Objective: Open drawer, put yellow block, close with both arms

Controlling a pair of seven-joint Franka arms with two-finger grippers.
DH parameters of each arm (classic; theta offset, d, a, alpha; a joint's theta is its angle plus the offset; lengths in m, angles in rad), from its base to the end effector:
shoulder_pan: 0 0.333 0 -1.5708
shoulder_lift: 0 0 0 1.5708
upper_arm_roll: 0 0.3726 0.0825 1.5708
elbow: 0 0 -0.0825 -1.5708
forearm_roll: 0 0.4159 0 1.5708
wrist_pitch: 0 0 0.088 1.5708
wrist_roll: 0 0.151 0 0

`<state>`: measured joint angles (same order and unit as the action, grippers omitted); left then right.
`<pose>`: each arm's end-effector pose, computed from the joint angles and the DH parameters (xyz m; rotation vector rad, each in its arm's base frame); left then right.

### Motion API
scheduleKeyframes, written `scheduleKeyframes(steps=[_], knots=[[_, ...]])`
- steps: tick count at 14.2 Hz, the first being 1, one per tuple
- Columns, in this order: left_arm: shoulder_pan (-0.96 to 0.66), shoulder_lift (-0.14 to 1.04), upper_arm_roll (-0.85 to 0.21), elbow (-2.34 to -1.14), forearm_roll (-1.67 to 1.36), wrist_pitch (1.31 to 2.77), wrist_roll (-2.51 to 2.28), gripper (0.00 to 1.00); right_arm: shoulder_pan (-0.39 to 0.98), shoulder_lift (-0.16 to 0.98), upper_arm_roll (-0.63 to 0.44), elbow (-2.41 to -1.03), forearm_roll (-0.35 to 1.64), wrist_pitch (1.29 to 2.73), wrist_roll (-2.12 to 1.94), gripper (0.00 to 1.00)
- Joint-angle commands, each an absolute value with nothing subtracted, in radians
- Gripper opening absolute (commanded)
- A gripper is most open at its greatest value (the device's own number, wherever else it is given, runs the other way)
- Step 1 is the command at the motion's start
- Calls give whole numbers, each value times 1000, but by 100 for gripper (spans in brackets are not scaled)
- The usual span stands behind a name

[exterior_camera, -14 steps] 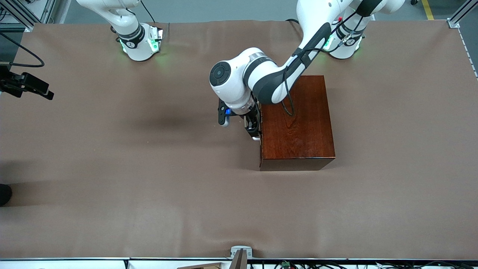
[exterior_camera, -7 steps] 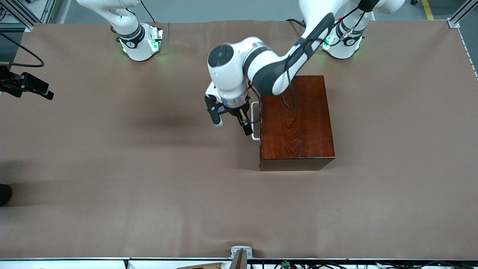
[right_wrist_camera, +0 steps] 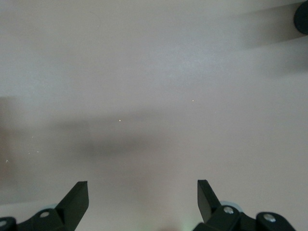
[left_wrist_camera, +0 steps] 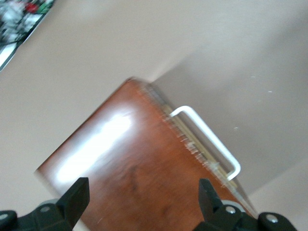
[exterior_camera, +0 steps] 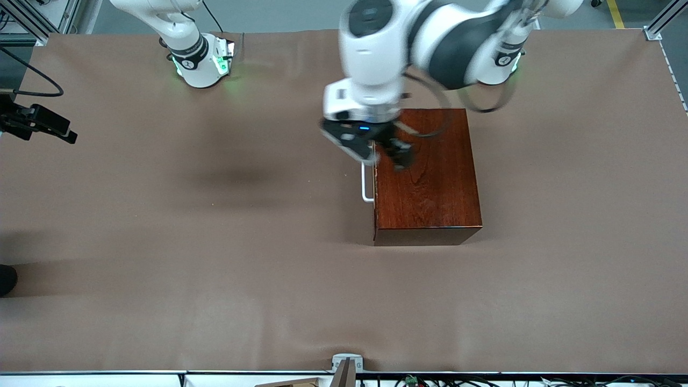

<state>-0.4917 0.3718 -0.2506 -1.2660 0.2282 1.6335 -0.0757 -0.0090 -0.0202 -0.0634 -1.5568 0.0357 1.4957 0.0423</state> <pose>0.5725 -0.4364 0.5608 -2.8518 0.9823 -0.0907 0.5684 -0.0360 0.6495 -3.0985 0.1748 0.0627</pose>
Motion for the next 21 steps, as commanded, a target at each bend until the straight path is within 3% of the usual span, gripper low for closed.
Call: scheduleKeyframes(steps=[1,7,13,18,21], knots=[[-329,253,-262,-1311,178,1533,-84,100,-17,-35,-58,-1560,41,1488,55,100],[-46,158,-264,-1313,100,1456,-69,100,-17,-37,-58,-1560,41,1485,54,100],[73,123,-259,-1318,80,1405,-83,100,-17,-37,-58,-1559,38,1483,55,100],[5,58,-76,-1406,14,1459,-86,100,-17,-35,-58,-1559,38,1486,55,100],[-11,-17,-49,-1524,11,1529,-84,100,-17,-37,-60,-1559,37,1486,55,100]])
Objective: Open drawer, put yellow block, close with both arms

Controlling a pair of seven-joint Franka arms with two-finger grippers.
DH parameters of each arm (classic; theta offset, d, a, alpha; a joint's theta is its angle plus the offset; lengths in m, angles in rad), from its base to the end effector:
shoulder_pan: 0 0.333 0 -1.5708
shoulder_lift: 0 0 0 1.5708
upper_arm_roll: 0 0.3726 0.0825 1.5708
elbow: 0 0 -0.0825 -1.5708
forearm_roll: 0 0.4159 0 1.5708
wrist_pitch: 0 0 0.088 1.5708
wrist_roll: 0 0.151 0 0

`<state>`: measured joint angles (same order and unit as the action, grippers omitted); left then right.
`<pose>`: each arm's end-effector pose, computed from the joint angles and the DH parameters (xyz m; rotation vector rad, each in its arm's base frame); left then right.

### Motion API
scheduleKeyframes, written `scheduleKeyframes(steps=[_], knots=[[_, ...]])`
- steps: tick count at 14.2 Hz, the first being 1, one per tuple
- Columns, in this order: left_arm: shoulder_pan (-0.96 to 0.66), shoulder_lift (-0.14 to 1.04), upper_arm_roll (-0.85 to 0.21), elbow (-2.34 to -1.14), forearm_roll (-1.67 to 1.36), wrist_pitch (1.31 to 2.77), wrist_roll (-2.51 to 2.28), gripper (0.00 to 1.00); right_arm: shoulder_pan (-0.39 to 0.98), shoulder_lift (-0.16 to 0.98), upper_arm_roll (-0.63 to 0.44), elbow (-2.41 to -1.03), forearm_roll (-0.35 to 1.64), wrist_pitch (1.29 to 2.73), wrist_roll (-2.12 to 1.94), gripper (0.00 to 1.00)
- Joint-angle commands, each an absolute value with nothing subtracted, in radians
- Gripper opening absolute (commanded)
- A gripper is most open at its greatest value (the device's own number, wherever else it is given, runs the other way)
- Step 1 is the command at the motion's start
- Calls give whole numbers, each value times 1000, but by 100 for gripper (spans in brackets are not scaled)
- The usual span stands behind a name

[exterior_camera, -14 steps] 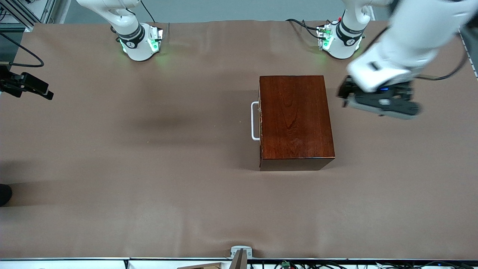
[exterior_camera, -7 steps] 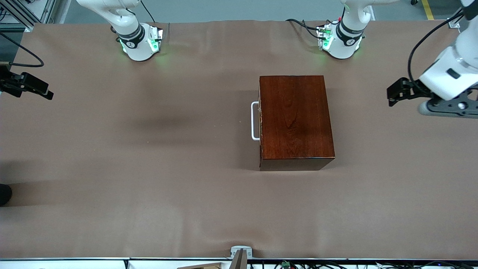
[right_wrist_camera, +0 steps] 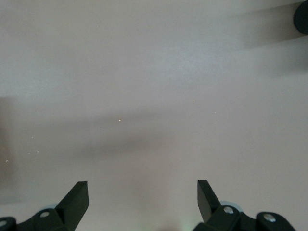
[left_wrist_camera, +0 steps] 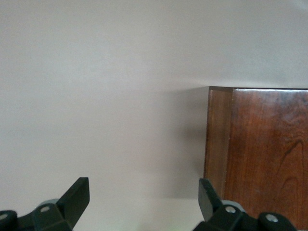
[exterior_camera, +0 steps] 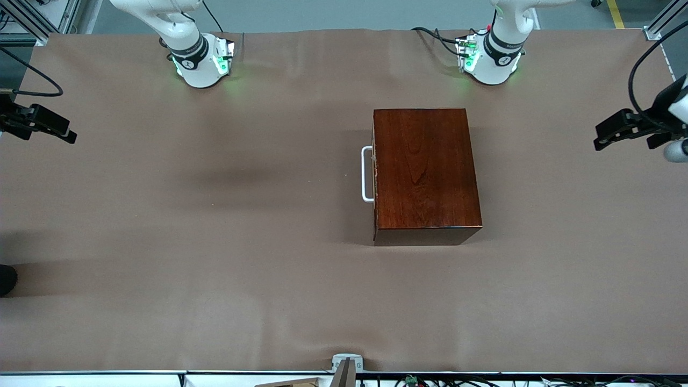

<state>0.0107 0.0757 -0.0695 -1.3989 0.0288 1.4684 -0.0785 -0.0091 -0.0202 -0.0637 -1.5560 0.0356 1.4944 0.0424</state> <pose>0.6028 -0.0290 0.6690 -3.1176 -0.0354 0.0069 0.5683 -0.0362 0.6498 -3.0985 0.1755 0.0634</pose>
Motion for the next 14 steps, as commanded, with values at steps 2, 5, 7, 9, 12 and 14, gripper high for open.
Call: scheduleKeyframes(steps=[2,5,7,9,12,14], knots=[[-11,-31,-49,-1546,8,1537,-65,100,-18,-35,-60,-1559,37,1486,55,100],[-9,-31,-49,-1545,-5,1537,-54,100,-18,-37,-60,-1559,37,1486,54,100],[0,-29,-49,-1543,-9,1537,-55,100,-18,-35,-60,-1559,37,1486,54,100],[0,-26,-49,-1542,-11,1537,-57,100,-18,-35,-60,-1560,37,1486,54,100],[-3,-23,-54,-1540,-11,1537,-70,100,-18,-35,-60,-1559,37,1486,54,100],[-2,-23,-55,-1540,-11,1537,-74,100,-18,-35,-60,-1559,37,1486,54,100]])
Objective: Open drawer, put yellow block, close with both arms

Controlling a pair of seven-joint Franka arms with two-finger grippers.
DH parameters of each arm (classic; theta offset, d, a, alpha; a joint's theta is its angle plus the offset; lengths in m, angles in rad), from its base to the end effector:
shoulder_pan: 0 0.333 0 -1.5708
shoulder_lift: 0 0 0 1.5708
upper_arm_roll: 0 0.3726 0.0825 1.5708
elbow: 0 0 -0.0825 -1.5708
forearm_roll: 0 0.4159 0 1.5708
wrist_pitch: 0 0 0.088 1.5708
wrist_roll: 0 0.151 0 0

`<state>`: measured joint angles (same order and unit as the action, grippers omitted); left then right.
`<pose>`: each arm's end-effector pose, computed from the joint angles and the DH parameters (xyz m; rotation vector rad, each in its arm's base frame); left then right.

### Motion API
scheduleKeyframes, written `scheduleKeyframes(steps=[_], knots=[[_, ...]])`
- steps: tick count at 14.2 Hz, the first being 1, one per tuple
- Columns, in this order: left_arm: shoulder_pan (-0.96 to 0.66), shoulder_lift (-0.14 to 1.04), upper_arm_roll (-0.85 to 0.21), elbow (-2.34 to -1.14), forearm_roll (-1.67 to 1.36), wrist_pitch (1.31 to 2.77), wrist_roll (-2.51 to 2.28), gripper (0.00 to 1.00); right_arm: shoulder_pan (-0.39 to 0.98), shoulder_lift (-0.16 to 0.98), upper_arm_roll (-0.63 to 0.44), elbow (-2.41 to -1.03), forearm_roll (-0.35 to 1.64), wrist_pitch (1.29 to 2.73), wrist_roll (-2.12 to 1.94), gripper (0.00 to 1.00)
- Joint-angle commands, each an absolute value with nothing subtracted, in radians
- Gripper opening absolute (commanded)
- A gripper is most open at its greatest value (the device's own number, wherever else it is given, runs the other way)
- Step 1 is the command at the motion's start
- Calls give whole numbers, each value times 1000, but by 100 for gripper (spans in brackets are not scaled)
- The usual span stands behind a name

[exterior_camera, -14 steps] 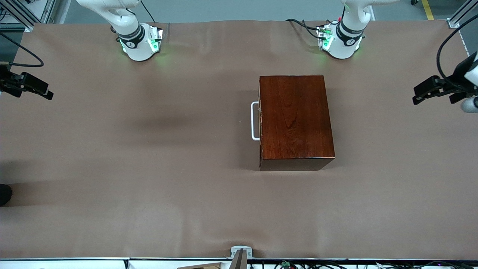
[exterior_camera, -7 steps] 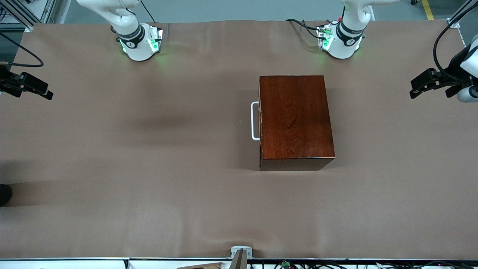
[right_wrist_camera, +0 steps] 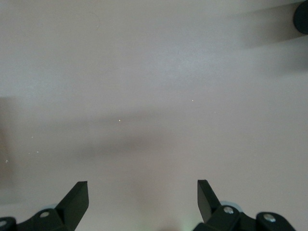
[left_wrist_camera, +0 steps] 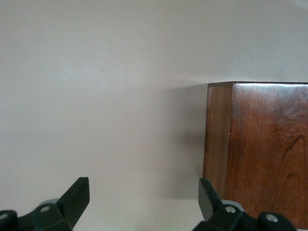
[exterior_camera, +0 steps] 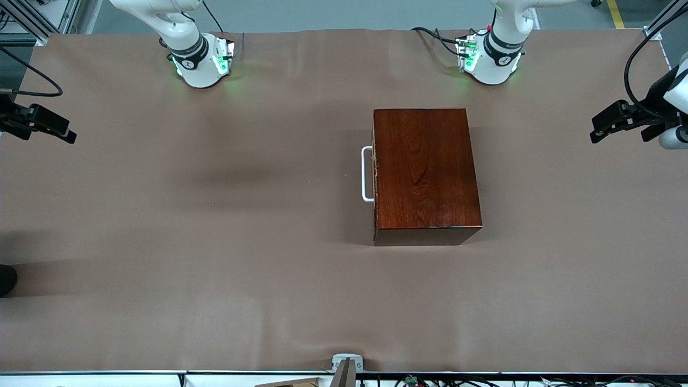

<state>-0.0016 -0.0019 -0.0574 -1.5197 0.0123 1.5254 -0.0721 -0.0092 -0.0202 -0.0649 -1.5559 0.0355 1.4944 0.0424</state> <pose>0.5810 -0.0324 0.6599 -3.1296 -0.0214 -0.0131 0.5682 -0.0370 0.6498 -3.0985 0.1776 0.0632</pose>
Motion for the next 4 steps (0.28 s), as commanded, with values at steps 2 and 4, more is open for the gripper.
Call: scheduleKeyframes(steps=[2,4], knots=[[-2,-18,-55,-1539,-11,1537,-75,100,-18,-35,-60,-1559,37,1486,54,100],[-2,-17,-55,-1536,-11,1537,-75,100,-18,-35,-60,-1559,35,1485,54,100]])
